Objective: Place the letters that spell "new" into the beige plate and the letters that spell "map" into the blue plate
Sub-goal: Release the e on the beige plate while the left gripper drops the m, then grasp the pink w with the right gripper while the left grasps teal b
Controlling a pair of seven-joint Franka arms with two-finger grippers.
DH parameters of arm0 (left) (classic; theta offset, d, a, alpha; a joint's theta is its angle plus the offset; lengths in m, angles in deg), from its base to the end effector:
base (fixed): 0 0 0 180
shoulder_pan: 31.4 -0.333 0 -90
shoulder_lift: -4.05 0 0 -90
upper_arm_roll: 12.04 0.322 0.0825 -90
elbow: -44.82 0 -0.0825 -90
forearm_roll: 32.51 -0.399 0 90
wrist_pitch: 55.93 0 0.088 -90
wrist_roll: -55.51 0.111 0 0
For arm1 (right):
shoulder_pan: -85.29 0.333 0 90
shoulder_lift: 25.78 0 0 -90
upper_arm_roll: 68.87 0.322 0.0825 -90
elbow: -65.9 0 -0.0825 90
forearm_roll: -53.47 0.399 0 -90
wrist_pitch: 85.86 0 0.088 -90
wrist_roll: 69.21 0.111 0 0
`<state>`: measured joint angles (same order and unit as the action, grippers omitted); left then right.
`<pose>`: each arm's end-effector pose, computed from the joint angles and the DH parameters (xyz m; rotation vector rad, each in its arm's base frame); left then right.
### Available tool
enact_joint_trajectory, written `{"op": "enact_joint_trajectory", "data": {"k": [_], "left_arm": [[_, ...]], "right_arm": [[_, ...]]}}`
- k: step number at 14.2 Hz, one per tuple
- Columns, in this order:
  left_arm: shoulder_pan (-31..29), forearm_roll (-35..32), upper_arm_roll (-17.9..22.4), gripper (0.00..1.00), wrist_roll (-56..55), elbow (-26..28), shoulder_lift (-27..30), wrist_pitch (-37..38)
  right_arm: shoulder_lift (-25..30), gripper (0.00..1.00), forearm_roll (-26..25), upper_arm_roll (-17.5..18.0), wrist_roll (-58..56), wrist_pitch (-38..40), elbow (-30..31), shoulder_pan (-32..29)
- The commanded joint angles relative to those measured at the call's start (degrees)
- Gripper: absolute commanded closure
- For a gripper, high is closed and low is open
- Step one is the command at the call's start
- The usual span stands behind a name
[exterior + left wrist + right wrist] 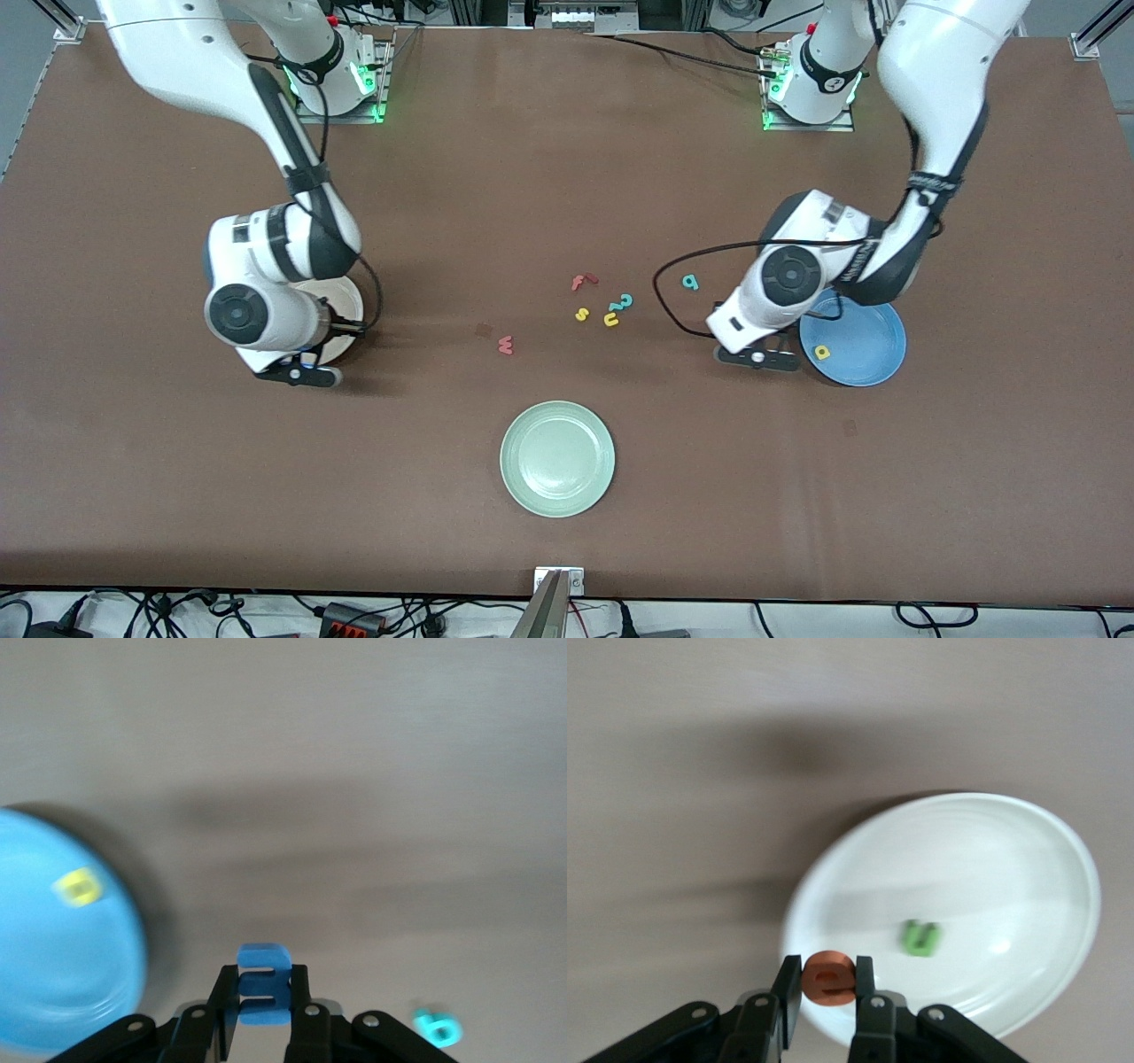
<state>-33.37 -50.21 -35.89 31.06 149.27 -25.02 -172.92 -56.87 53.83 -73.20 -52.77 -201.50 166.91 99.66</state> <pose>0.5984 -0.2058 0.2514 -2.9828 0.1581 0.2872 0.6310 0.1150 0.2293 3.0100 -0.1658 -0.4100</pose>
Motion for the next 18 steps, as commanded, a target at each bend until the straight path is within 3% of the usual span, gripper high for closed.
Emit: {"op": "enact_joint_trajectory", "data": {"k": [1, 4, 8, 9, 10, 11, 12, 13, 14, 15, 18], "left_arm": [[-3.99, -1.46, -0.67, 0.85, 1.33, 1.36, 1.90, 3.16], [-10.84, -1.46, -0.76, 0.85, 7.72, 2.51, 2.17, 2.91], [-17.18, -1.46, -0.75, 0.85, 14.52, 7.15, 2.08, -1.03], [-18.75, -1.55, -0.75, 0.84, 14.61, 10.56, 2.25, -5.84], [-20.07, -1.64, -0.67, 0.83, 14.96, 13.90, 2.34, -10.93], [-20.61, -1.81, -0.67, 0.81, 16.09, 15.41, 2.60, -13.33], [-21.22, -1.82, -0.67, 0.75, 17.58, 16.04, 2.61, -13.88], [-21.75, -1.82, -0.75, 0.61, 18.29, 16.13, 2.61, -13.97], [-21.67, -1.82, -0.75, 0.21, 18.91, 16.05, 2.52, -13.88], [-21.67, -1.82, -0.84, 0.00, 19.18, 15.61, 2.61, -13.45], [-21.67, -1.82, -4.86, 0.00, 18.48, 13.42, 3.92, -8.29]], "right_arm": [[1.91, 0.84, -0.36, 0.99, -4.04, 0.33, 4.10, -3.98], [1.12, 0.84, -0.44, 0.99, -8.60, -0.29, 5.25, -8.02], [-0.37, 0.79, -0.36, 0.99, -9.41, -1.52, 5.52, -8.83], [-0.55, 0.70, -0.36, 0.99, -9.41, -1.52, 5.52, -8.83], [-0.55, 0.26, -0.36, 0.90, -9.41, -1.52, 5.26, -8.91], [-0.29, 0.00, -0.36, 0.90, -9.41, -1.35, 4.73, -8.91], [0.06, 0.00, -0.36, 0.90, -9.50, -1.00, 3.77, -8.57], [0.32, 0.00, -0.27, 0.99, -8.89, -0.82, 2.37, -8.30], [0.33, 0.00, -0.27, 1.16, -8.53, -0.82, 0.70, -7.86], [0.15, 0.00, 0.43, 1.43, -8.44, -1.34, -0.36, -7.42], [-1.77, 0.00, 0.09, 2.22, -8.53, -1.43, -6.15, -0.42]]}}
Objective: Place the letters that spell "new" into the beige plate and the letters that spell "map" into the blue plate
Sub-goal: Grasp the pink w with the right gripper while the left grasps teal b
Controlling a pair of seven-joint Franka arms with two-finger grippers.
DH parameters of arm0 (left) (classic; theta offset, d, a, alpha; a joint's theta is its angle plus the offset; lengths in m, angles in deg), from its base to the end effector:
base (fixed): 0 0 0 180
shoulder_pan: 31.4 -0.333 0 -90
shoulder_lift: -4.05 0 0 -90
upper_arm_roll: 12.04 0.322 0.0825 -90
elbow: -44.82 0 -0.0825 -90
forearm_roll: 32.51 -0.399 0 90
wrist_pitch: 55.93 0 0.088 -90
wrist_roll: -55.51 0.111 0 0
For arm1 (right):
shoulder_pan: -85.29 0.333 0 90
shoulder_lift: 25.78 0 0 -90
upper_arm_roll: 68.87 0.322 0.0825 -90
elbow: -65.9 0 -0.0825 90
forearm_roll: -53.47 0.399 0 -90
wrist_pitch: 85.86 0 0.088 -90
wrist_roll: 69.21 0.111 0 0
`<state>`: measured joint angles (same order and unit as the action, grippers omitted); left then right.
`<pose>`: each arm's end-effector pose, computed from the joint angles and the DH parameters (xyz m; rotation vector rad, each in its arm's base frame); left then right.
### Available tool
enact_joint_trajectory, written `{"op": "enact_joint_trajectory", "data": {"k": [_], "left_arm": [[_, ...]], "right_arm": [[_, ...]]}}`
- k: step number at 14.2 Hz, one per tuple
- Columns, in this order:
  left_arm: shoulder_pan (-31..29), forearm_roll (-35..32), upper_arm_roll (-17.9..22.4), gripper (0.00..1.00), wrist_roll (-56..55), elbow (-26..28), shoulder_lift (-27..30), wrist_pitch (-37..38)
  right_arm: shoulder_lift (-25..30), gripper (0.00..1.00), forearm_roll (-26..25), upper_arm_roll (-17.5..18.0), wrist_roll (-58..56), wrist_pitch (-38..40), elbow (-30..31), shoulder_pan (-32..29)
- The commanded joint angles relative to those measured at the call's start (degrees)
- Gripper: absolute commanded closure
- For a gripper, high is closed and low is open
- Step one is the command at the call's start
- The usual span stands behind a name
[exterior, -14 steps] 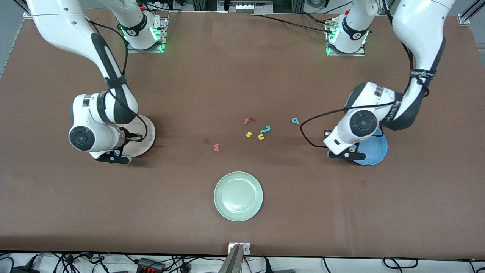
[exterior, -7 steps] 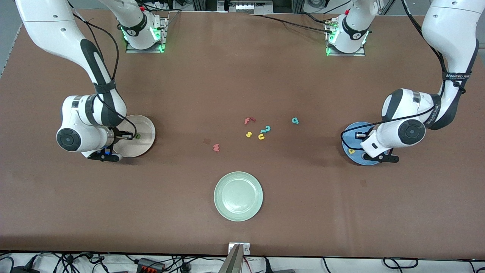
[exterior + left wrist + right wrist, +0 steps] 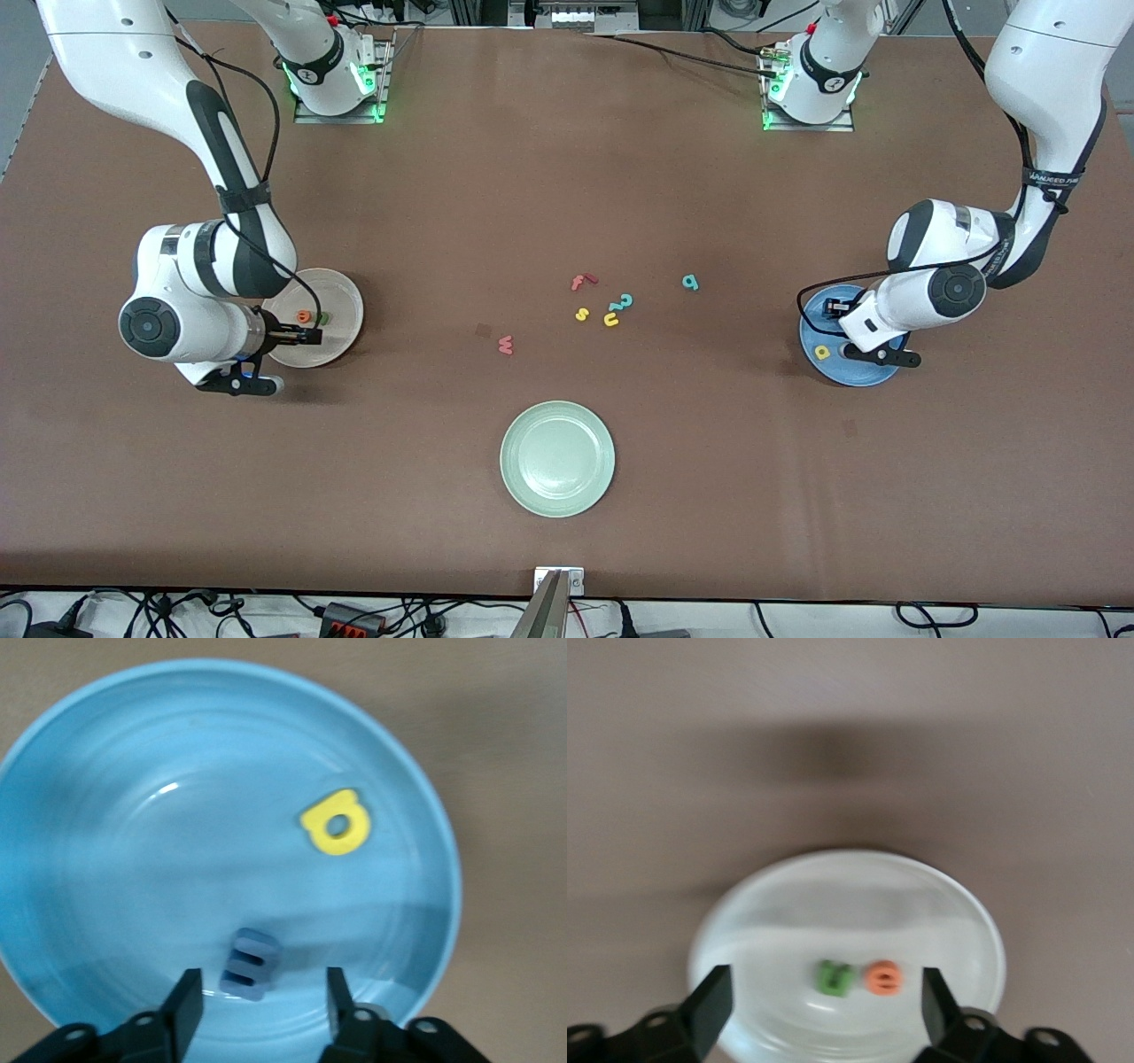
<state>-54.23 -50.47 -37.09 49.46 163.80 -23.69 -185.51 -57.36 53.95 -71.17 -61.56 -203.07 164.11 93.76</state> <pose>0.5699 -0.0172 0.1836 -3.0836 0.2211 0.3590 0.6559 0.0735 0.2449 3.0825 -0.0414 -0.3339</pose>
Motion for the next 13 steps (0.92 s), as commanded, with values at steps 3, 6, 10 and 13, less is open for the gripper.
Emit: {"op": "enact_joint_trajectory", "data": {"k": [3, 6, 10, 13], "left_arm": [[-0.73, -1.55, -13.06, 0.00, -0.28, -5.86, 3.22, 14.68], [-0.64, -1.11, -19.05, 0.00, -7.60, -4.64, 2.87, 14.53], [2.17, -0.76, -21.26, 0.00, -35.52, -2.54, -0.55, 8.48], [5.16, -0.85, -21.35, 0.00, -45.00, -0.08, -2.75, 2.77]], "right_arm": [[-6.10, 0.00, 0.32, 0.19, 3.04, 0.22, -10.11, 14.53], [-9.54, 0.00, 0.32, 0.27, 12.97, -0.22, -14.87, 19.37], [-14.90, 0.00, 0.32, 0.27, 21.33, -4.16, -20.41, 24.39], [-17.27, 0.00, 0.32, 0.27, 27.83, -8.30, -20.51, 26.77]]}}
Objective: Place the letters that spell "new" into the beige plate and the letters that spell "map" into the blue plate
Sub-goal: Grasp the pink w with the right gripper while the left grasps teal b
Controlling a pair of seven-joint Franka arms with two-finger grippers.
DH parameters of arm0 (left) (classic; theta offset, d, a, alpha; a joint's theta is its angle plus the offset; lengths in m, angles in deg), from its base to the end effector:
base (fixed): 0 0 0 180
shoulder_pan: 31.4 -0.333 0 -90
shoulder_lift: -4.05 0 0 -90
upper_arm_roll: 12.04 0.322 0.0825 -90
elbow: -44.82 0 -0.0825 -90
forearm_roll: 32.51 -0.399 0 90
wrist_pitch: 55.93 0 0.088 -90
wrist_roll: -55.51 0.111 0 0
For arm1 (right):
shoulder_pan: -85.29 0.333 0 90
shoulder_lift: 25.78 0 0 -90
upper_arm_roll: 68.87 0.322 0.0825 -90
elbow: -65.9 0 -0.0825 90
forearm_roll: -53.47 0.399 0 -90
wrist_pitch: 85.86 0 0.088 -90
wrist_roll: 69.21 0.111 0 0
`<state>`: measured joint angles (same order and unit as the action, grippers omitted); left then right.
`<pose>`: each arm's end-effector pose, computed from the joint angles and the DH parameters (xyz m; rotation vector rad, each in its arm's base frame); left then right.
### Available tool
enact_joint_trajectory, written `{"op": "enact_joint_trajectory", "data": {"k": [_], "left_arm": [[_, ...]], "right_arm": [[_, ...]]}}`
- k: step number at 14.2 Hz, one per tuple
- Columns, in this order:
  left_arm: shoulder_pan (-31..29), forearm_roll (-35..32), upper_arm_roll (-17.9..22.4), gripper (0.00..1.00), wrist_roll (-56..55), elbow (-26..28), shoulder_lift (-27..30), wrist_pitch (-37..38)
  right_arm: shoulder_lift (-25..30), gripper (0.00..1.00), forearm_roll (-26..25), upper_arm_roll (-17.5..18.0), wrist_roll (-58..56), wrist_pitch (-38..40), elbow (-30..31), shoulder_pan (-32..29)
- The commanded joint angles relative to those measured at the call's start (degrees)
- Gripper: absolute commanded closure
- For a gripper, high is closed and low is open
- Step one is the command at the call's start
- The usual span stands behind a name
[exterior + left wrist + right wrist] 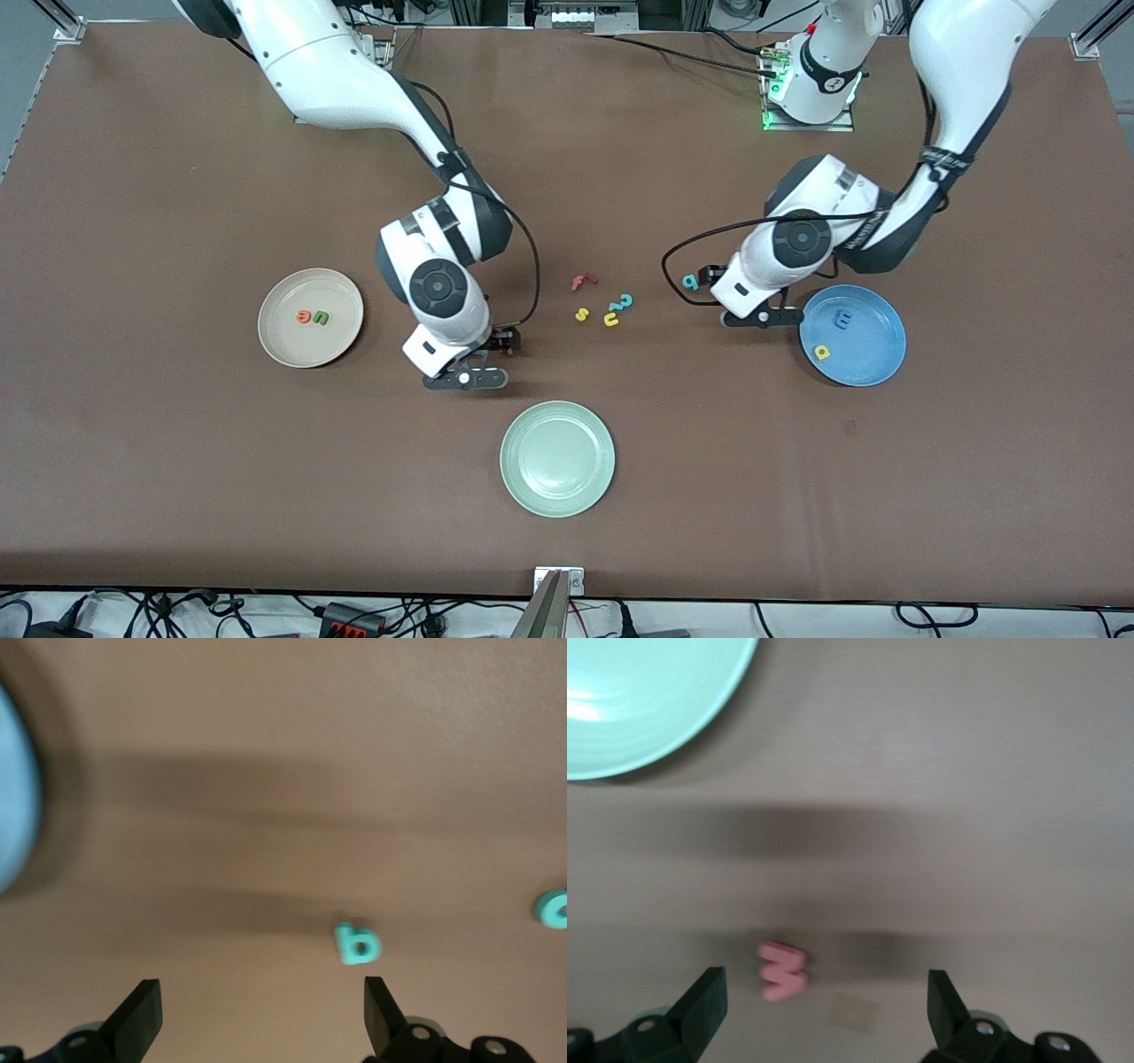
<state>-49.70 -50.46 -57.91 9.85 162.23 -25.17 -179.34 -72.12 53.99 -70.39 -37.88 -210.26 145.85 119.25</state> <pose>0.5183 -0.2531 0.2308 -3.0806 -0.2046 0.3876 0.6262 0.4030 0.2123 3.1138 0.0343 -0.0334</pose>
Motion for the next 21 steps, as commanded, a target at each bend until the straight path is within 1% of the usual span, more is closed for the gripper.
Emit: {"op": "enact_joint_trajectory", "data": {"k": [1, 2, 3, 4, 5, 6, 7, 8, 9, 10, 11, 12, 13, 16, 17, 20, 21], "left_arm": [[0.28, -0.86, -0.54, 0.00, -5.84, 2.80, -1.54, -6.46], [0.54, -0.86, -0.36, 0.00, -7.32, 4.65, -1.72, -10.15], [0.89, -1.38, -0.27, 0.03, -8.90, 6.14, -2.07, -13.32], [0.90, -1.56, -0.27, 0.11, -9.09, 6.68, -2.59, -14.39], [1.07, -1.65, -0.19, 0.22, -9.10, 6.69, -2.95, -14.49], [1.42, -2.26, -0.01, 0.28, -9.10, 6.69, -2.95, -14.58], [1.51, -4.27, 0.77, 0.29, -9.18, 6.34, -3.56, -14.75], [1.51, -6.55, 1.22, 0.29, -9.27, 6.25, -5.13, -15.10], [1.51, -7.79, 1.74, 0.29, -9.88, 6.25, -6.02, -16.41], [1.51, -8.24, 2.27, 0.29, -10.58, 6.25, -6.81, -17.56], [1.51, -8.24, 2.36, 0.30, -10.85, 6.25, -7.16, -18.18], [1.60, -8.24, 2.36, 0.32, -10.85, 6.33, -7.17, -18.18], [1.60, -8.33, 2.36, 0.37, -10.94, 6.51, -7.17, -18.18], [1.95, -8.33, 2.36, 0.47, -11.73, 6.25, -7.26, -18.18], [2.65, -8.33, 2.36, 0.49, -12.17, 6.59, -7.26, -18.09], [4.32, -8.24, 2.36, 0.50, -15.07, 6.42, -7.17, -17.65], [4.41, -8.33, 2.36, 0.52, -15.25, 6.42, -7.17, -17.65]], "right_arm": [[-3.05, 0.00, 0.36, -0.42, 5.14, -1.11, -2.25, 1.98], [-3.40, 0.03, 0.36, -0.42, 5.84, -1.11, -2.16, 2.17], [-3.58, 0.07, 0.45, -0.50, 6.72, -1.02, -1.99, 2.25], [-3.75, 0.11, 0.45, -0.42, 7.16, -1.02, -1.90, 2.43], [-3.76, 0.14, 0.45, -0.42, 7.08, -0.85, -1.72, 2.52], [-4.02, 0.21, 0.45, -0.42, 7.08, -0.76, -1.55, 2.61], [-4.28, 0.23, 0.45, -0.42, 7.25, -1.02, -1.55, 2.61], [-4.63, 0.30, 0.54, -0.42, 7.17, -1.02, -1.63, 2.95], [-4.63, 0.33, 0.54, -0.42, 7.08, -1.02, -1.55, 3.04], [-4.72, 0.38, 0.54, -0.42, 7.08, -1.02, -1.55, 3.05], [-4.90, 0.40, 0.54, -0.42, 7.08, -1.02, -1.55, 3.05], [-4.99, 0.44, 0.62, -0.42, 7.08, -1.02, -1.55, 3.05], [-4.99, 0.46, 0.71, -0.42, 7.08, -0.94, -1.63, 3.05], [-4.90, 0.69, 3.34, -0.42, 6.82, -0.94, -1.63, 2.96], [-4.90, 0.72, 3.44, -0.42, 6.99, -0.94, -1.55, 2.96], [-4.81, 0.83, 3.44, -0.42, 6.99, -0.76, -1.63, 2.34], [-4.55, 0.83, 3.44, -0.42, 6.91, -0.59, -1.63, 2.26]]}}
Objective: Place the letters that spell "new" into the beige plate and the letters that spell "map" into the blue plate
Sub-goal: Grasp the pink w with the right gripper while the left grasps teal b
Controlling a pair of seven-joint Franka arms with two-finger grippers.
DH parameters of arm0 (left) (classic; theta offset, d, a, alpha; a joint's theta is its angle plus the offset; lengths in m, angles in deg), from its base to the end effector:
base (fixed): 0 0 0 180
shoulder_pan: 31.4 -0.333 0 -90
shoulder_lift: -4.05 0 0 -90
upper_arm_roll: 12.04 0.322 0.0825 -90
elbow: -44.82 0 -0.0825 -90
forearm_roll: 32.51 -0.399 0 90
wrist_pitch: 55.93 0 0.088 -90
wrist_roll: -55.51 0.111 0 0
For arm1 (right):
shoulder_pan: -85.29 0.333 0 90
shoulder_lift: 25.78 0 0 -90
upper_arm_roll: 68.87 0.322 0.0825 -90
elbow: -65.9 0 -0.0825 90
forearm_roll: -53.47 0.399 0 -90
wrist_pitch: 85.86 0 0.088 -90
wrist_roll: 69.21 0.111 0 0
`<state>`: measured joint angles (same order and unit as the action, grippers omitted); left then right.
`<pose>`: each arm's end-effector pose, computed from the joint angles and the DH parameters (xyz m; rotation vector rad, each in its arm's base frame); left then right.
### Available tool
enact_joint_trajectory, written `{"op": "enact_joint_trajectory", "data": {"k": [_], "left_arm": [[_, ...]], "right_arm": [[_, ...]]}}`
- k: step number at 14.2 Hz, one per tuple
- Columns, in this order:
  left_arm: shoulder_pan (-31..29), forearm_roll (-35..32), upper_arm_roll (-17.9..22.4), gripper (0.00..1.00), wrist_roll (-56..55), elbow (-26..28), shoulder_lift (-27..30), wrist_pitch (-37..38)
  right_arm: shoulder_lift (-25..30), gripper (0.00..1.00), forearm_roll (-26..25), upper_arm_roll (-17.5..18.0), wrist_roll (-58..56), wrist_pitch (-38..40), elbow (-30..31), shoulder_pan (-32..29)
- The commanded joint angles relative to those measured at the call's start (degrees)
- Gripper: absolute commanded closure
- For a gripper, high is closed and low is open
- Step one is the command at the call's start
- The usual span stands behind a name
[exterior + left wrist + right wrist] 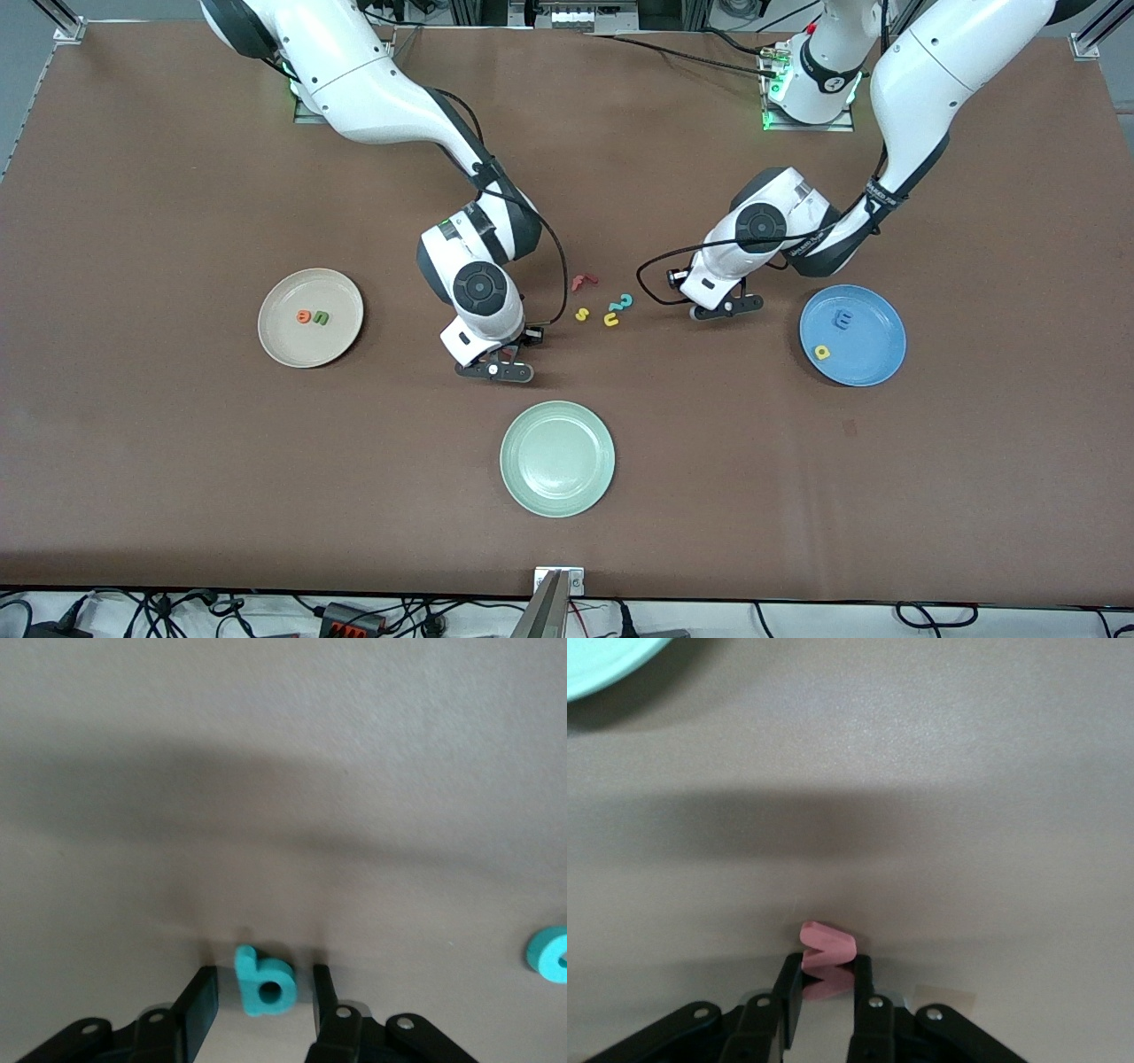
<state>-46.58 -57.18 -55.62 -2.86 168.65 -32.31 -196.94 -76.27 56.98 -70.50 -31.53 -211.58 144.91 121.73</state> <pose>0.4797 -0.2814 0.1563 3.0405 0.3640 -0.3003 0.6054 0.4287 0.1677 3.1199 -0.1215 -0.1067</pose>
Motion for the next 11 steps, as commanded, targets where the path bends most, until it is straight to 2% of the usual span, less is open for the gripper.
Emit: {"op": "enact_joint_trajectory", "data": {"k": [1, 4, 7, 11], "left_arm": [[1.29, -1.61, 0.08, 0.55, -2.54, 0.09, -0.03, 0.03], [1.29, -1.61, 0.34, 0.67, -2.54, 0.01, 0.05, 0.11], [1.38, -4.06, 1.92, 0.73, -2.36, -0.17, 0.32, 0.20], [1.11, -4.33, 1.84, 0.77, -2.36, -0.96, 1.46, 3.62]], "right_arm": [[-0.23, 0.83, 0.36, -0.39, 0.64, 0.83, -0.70, -0.58], [2.31, 0.83, 0.27, -0.92, 0.55, 2.57, -0.35, -2.77], [7.93, 0.83, 0.01, -0.92, 0.29, 8.90, 3.16, -7.16], [14.96, 0.83, -0.61, -2.32, -5.75, 8.91, 15.45, -10.33]]}}
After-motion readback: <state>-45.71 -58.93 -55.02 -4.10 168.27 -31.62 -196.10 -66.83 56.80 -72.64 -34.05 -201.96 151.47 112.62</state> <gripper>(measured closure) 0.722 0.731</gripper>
